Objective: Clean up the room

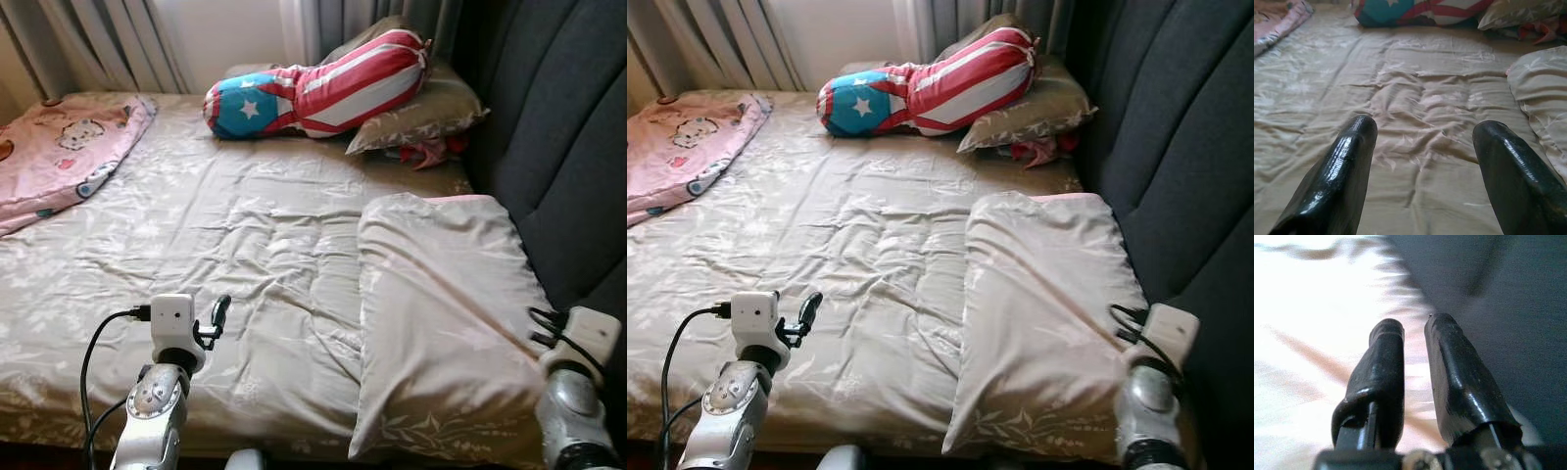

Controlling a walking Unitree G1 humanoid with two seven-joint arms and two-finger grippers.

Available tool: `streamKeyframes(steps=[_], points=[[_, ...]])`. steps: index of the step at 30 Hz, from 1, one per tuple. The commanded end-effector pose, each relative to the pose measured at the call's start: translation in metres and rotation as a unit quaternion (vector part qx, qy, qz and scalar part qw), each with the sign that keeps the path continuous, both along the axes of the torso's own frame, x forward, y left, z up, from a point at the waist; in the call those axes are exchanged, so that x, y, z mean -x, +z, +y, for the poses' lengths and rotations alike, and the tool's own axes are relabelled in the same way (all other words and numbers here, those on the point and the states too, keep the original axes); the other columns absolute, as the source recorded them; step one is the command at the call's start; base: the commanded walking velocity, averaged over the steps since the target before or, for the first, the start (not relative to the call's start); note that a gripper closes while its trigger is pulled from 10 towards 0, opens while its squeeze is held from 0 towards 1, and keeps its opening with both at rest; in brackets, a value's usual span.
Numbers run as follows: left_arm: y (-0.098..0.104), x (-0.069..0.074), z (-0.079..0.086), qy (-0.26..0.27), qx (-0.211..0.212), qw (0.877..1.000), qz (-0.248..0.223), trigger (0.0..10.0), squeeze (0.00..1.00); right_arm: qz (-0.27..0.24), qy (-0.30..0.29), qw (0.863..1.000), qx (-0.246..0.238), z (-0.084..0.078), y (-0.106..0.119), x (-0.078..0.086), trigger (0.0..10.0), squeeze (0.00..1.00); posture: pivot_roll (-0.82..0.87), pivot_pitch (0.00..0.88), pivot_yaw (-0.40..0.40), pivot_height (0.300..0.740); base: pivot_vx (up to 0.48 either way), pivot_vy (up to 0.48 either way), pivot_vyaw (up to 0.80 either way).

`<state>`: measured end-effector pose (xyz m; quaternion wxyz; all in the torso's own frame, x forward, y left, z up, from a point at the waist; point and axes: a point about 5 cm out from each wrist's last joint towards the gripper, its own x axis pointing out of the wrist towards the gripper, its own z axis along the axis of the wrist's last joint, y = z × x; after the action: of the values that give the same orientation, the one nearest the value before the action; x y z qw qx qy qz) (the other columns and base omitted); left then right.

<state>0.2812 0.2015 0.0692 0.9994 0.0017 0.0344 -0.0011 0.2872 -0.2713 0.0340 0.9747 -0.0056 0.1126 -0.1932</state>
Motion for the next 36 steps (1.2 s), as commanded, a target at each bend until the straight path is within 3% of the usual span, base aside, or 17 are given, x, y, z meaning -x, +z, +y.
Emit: streamKeyframes(steps=[1, 2, 5, 6, 9, 12, 14, 19, 27, 32, 35, 36], points=[[-0.001, -0.001, 0.003, 0.011, 0.005, 1.0, 0.0, 10.0, 0.0, -0.01, 0.021, 1.0, -0.012, 0.007, 0.0, -0.002, 10.0, 0.0, 0.02, 0.0, -0.016, 0.655, 0.0, 0.0, 0.0], [-0.006, 0.0, 0.004, 0.019, 0.014, 1.0, 0.008, 10.0, 0.0, -0.013, 0.049, 0.998, -0.032, 0.019, -0.004, -0.002, 10.0, 0.0, 0.02, 0.0, -0.016, 0.655, 0.0, 0.0, 0.0], [-0.012, 0.001, 0.006, 0.028, 0.022, 0.999, 0.021, 10.0, 0.0, -0.011, 0.084, 0.996, -0.042, 0.032, -0.01, 0.0, 10.0, 0.0, 0.03, 0.0, -0.016, 0.655, 0.0, 0.0, 0.0], [-0.025, 0.004, 0.01, 0.035, 0.025, 0.998, 0.046, 10.0, 0.0, 0.026, 0.102, 0.993, -0.057, 0.046, -0.027, 0.009, 10.0, 0.0, 0.03, 0.0, -0.015, 0.665, 0.0, 0.0, 0.0], [-0.034, 0.007, 0.012, 0.041, 0.028, 0.997, 0.066, 10.0, 0.0, 0.044, 0.119, 0.989, -0.081, 0.057, -0.038, 0.016, 10.0, 0.0, 0.03, 0.0, -0.013, 0.68, 0.0, 0.0, 0.0], [-0.055, 0.014, 0.012, 0.036, 0.025, 0.992, 0.115, 10.0, 0.0, 0.092, 0.124, 0.982, -0.108, 0.069, -0.059, 0.034, 10.0, 0.0, 0.03, 0.0, -0.012, 0.695, 0.0, 0.0, 0.0], [-0.071, 0.022, 0.012, 0.038, 0.024, 0.987, 0.153, 10.0, 0.0, 0.126, 0.109, 0.979, -0.122, 0.073, -0.073, 0.049, 10.0, 0.0, 0.03, 0.0, -0.005, 0.71, 0.0, 0.0, 0.0], [-0.087, 0.03, 0.008, 0.03, 0.02, 0.981, 0.193, 10.0, 0.0, 0.152, 0.084, 0.974, -0.148, 0.072, -0.086, 0.066, 10.0, 0.0, 0.03, 0.0, -0.005, 0.74, 0.0, 0.0, 0.0], [-0.113, 0.049, 0.005, 0.025, 0.007, 0.961, 0.274, 10.0, 0.0, 0.226, 0.051, 0.958, -0.17, 0.076, -0.107, 0.093, 10.0, 0.0, 0.02, 0.0, 0.018, 0.74, 0.0, 0.0, 0.0], [-0.118, 0.053, 0.006, 0.017, -0.01, 0.955, 0.297, 10.0, 0.0, 0.25, -0.022, 0.946, -0.205, 0.07, -0.116, 0.11, 10.0, 0.0, 0.01, 0.0, 0.019, 0.74, 0.0, 0.0, 0.0], [-0.131, 0.072, 0.011, 0.008, -0.031, 0.938, 0.345, 10.0, 0.0, 0.284, -0.005, 0.938, -0.198, 0.079, -0.125, 0.126, 10.0, 0.0, -0.01, 0.0, 0.035, 0.74, 0.0, 0.0, 0.0], [-0.131, 0.072, 0.011, 0.008, -0.031, 0.938, 0.345, 10.0, 0.0, 0.284, -0.005, 0.938, -0.198, 0.079, -0.125, 0.126, 10.0, 0.0, -0.01, 0.0, 0.035, 0.74, 0.0, 0.0, 0.0]])
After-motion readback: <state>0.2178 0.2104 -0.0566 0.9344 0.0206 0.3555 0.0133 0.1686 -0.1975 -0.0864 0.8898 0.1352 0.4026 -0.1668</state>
